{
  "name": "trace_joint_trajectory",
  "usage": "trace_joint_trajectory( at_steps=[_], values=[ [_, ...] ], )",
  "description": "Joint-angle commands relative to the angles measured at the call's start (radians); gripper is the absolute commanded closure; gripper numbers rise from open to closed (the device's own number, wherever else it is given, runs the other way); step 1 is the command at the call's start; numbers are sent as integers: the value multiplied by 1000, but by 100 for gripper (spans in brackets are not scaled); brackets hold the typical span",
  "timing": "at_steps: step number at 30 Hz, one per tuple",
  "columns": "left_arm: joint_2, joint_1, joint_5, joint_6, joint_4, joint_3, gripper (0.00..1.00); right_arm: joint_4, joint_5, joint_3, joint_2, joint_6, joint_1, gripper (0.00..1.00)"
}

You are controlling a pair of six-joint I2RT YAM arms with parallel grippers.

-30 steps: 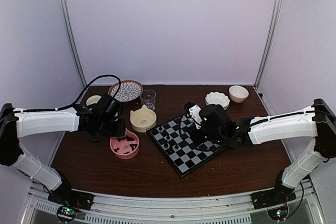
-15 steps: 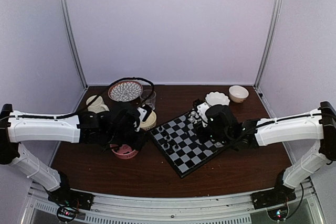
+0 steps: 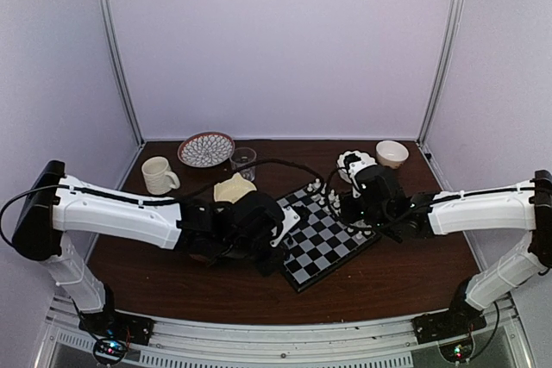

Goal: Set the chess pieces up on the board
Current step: Place the rook at a8.

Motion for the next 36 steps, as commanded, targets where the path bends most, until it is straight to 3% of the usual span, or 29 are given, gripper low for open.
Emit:
trace_joint_trajectory(
  at_steps=[1, 17, 36],
  values=[
    [70, -21, 47, 46, 32, 68, 92, 7, 20, -33, -48, 50, -29, 75],
    [229, -23, 82, 38, -9, 162, 93, 39, 10, -78, -98, 61, -50, 75],
    [303, -23, 85, 15, -20, 194, 92, 40, 5, -82, -104, 58, -51, 75]
  ],
)
